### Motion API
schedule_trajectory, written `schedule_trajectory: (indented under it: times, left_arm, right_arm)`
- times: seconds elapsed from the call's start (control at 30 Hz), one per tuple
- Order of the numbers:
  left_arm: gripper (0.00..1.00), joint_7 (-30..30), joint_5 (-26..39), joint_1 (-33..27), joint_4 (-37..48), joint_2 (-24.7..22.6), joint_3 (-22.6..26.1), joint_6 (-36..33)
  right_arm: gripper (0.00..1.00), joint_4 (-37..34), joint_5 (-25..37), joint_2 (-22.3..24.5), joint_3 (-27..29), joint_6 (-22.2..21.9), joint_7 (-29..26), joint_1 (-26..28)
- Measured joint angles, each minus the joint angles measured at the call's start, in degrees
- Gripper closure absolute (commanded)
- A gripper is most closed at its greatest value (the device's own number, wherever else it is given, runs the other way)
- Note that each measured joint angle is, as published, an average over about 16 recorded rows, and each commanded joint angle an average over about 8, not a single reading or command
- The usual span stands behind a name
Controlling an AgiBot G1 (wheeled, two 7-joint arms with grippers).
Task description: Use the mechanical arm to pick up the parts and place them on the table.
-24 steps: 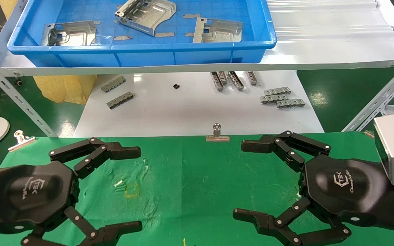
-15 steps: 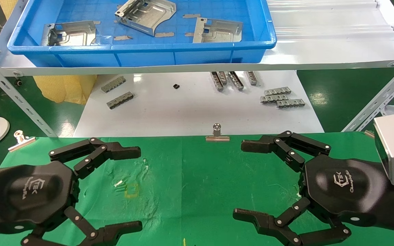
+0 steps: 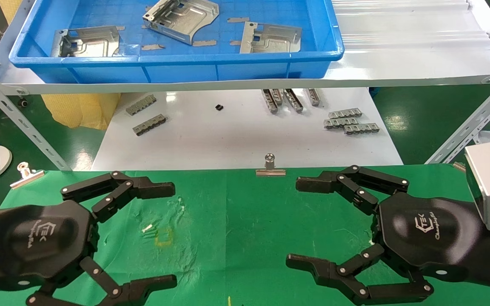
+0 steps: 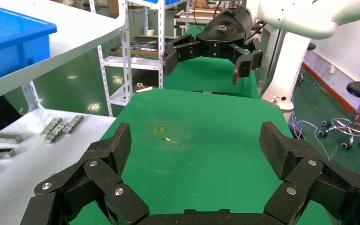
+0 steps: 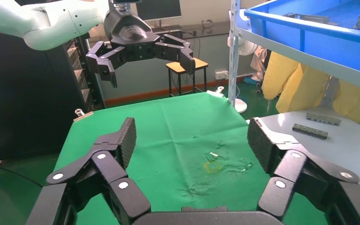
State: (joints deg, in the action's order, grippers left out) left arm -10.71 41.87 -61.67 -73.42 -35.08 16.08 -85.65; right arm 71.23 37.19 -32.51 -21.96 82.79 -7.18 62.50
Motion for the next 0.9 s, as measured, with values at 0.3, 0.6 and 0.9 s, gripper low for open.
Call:
schedule_trajectory:
  times: [0.3, 0.6, 0.9]
  left_arm:
    - [0.0, 0.0, 0.0, 0.0, 0.0, 0.0, 0.0, 0.0]
    - [0.0, 0.0, 0.0, 0.0, 0.0, 0.0, 0.0, 0.0]
    - [0.0, 0.0, 0.0, 0.0, 0.0, 0.0, 0.0, 0.0]
  right_arm:
    - [1.0, 0.0, 0.0, 0.0, 0.0, 0.0, 0.0, 0.0]
    - [1.0, 0.0, 0.0, 0.0, 0.0, 0.0, 0.0, 0.0]
    - [1.0, 0.0, 0.0, 0.0, 0.0, 0.0, 0.0, 0.0]
